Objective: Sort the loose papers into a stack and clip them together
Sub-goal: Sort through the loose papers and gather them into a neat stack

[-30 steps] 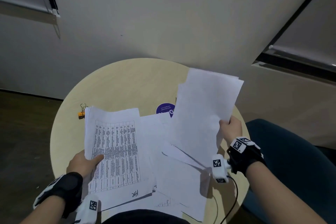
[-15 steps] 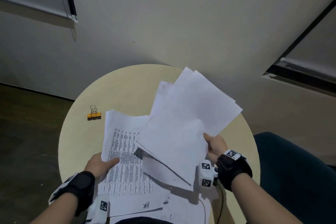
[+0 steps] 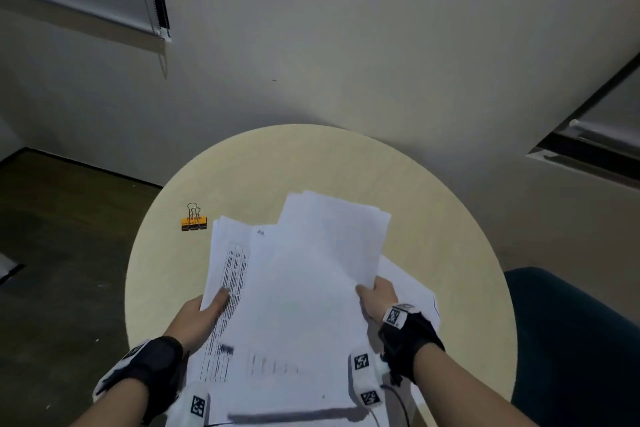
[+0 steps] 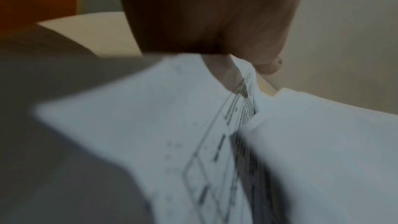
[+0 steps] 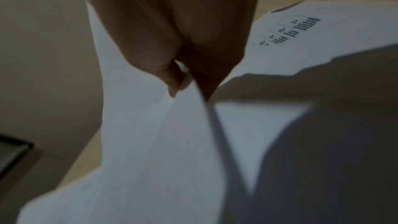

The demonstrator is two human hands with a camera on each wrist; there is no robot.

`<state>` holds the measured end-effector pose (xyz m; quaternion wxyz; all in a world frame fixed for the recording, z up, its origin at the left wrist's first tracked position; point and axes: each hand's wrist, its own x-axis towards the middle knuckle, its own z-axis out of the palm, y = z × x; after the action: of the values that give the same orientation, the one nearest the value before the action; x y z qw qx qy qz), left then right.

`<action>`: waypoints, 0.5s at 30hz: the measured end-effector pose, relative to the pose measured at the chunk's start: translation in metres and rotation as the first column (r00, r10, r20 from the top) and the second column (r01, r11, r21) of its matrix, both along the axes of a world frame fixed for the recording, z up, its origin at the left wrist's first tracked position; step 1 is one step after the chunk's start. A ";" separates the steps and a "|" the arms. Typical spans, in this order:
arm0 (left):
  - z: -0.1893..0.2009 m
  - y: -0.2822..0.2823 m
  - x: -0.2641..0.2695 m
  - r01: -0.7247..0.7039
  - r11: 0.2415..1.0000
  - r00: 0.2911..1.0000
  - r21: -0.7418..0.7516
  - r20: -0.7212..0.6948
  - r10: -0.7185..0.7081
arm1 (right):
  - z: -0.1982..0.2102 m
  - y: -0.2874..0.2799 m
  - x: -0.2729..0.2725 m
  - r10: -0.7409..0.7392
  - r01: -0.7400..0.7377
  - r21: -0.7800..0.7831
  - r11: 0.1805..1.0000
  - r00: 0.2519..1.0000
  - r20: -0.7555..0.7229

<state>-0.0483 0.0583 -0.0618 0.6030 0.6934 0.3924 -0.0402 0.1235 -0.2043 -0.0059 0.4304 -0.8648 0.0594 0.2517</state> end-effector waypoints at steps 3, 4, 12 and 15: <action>0.002 0.001 -0.002 -0.004 0.997 1.000 -0.078 0.023 0.005 | -0.012 0.010 -0.012 0.256 -0.263 -0.093 0.960 0.963 -0.082; 0.001 0.002 -0.002 0.000 0.996 1.000 -0.088 0.026 0.002 | -0.017 0.013 -0.014 0.325 -0.339 -0.125 0.933 0.939 -0.115; -0.008 0.006 -0.002 -0.033 0.996 0.999 -0.089 0.012 0.034 | -0.006 -0.008 0.009 -0.010 0.020 -0.106 0.994 0.995 0.099; -0.008 0.006 -0.002 -0.050 0.992 0.998 -0.112 0.029 0.054 | 0.016 -0.027 0.024 -0.235 0.260 -0.101 0.960 0.949 0.210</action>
<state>-0.0502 0.0638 -0.0694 0.6476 0.6489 0.3979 -0.0353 0.1479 -0.2316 0.0097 0.4064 -0.8967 0.1406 0.1048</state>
